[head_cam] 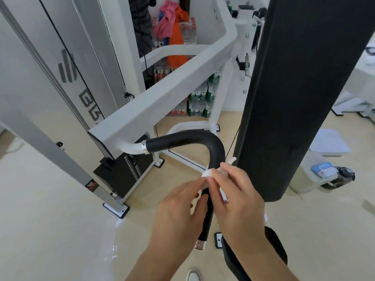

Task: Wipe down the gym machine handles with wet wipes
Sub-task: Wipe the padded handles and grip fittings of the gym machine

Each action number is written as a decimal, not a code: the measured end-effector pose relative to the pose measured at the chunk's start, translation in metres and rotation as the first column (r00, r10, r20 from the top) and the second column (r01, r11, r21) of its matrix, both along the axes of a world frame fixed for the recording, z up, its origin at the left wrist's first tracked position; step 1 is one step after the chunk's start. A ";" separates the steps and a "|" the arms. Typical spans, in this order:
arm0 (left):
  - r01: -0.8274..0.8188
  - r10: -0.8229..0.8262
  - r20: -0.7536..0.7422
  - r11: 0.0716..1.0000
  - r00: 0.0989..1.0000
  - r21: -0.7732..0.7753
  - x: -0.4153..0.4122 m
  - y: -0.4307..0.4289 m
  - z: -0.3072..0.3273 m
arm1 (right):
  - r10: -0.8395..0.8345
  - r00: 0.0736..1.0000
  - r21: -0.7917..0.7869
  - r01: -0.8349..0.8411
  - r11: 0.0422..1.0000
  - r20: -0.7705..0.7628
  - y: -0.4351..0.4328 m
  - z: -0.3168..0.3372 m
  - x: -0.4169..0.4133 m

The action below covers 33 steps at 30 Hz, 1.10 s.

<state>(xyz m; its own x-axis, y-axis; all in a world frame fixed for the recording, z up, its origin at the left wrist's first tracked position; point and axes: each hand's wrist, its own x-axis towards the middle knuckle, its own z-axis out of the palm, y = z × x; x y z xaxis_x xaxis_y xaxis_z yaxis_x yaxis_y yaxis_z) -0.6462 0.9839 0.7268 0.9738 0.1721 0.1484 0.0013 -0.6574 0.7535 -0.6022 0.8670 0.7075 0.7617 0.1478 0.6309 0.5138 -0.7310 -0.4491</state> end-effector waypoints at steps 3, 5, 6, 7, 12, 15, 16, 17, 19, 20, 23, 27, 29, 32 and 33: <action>-0.021 0.020 -0.009 0.994 1.000 -0.104 0.007 0.000 -0.001 | -0.014 0.998 -0.018 0.013 1.000 -0.059 -0.002 0.010 0.013; -0.046 0.037 -0.064 0.987 0.997 -0.156 0.010 -0.001 0.001 | -0.043 0.994 -0.013 0.042 0.999 -0.102 0.000 0.022 0.029; -0.051 0.038 -0.077 0.984 0.996 -0.170 0.011 -0.001 0.001 | -0.049 0.992 -0.006 0.049 0.999 -0.118 0.000 0.027 0.035; -0.051 0.037 -0.080 0.982 0.996 -0.182 0.011 -0.001 0.001 | -0.045 0.990 0.002 0.046 0.999 -0.131 0.000 0.029 0.039; -0.059 0.056 -0.020 0.982 0.998 -0.182 0.010 -0.003 0.005 | -0.049 0.989 0.047 0.056 0.997 -0.137 0.004 0.021 0.029; -0.064 0.074 0.094 0.992 0.993 -0.106 0.015 -0.002 0.003 | -0.058 0.980 0.143 0.086 0.986 -0.192 0.011 0.026 0.041; -0.068 0.079 0.119 0.993 0.990 -0.101 0.018 -0.001 0.003 | -0.053 0.980 0.153 0.083 0.985 -0.192 0.015 0.029 0.048; -0.071 0.084 0.126 0.992 0.988 -0.105 0.021 -0.001 0.005 | -0.048 0.982 0.146 0.075 0.986 -0.181 0.018 0.032 0.054; -0.073 0.085 0.096 0.990 0.992 -0.120 0.027 -0.002 0.009 | -0.028 0.987 0.098 0.044 0.994 -0.161 0.021 0.035 0.057; -0.074 0.084 0.082 0.990 0.993 -0.123 0.029 -0.003 0.010 | -0.014 0.988 0.070 0.025 0.997 -0.157 0.019 0.035 0.054; -0.083 0.094 0.160 0.994 0.983 -0.076 0.033 -0.002 0.014 | 0.042 0.988 -0.025 -0.047 0.999 -0.149 0.004 0.043 0.052; -0.091 0.103 0.228 0.994 0.968 -0.060 0.033 -0.001 0.006 | 0.120 0.937 -0.199 -0.193 0.961 -0.327 0.013 0.072 0.085; -0.126 0.124 0.244 0.992 0.962 -0.008 0.038 0.001 0.003 | 0.203 0.883 -0.256 -0.331 0.908 -0.423 0.024 0.084 0.102; -0.186 0.118 0.405 0.974 0.907 0.133 0.047 0.009 0.005 | 0.279 0.789 -0.205 -0.450 0.869 -0.547 0.025 0.085 0.113; -0.183 0.105 0.454 0.974 0.885 0.132 0.050 0.012 0.008 | 0.308 0.775 -0.164 -0.463 0.871 -0.552 0.022 0.083 0.113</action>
<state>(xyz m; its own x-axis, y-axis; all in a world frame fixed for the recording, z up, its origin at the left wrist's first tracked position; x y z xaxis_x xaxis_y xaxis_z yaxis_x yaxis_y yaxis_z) -0.5966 0.9957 0.7349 0.7664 0.2401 0.5958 -0.2011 -0.7912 0.5775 -0.4894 0.8887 0.7908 0.7931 0.6050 0.0708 0.5433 -0.6501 -0.5313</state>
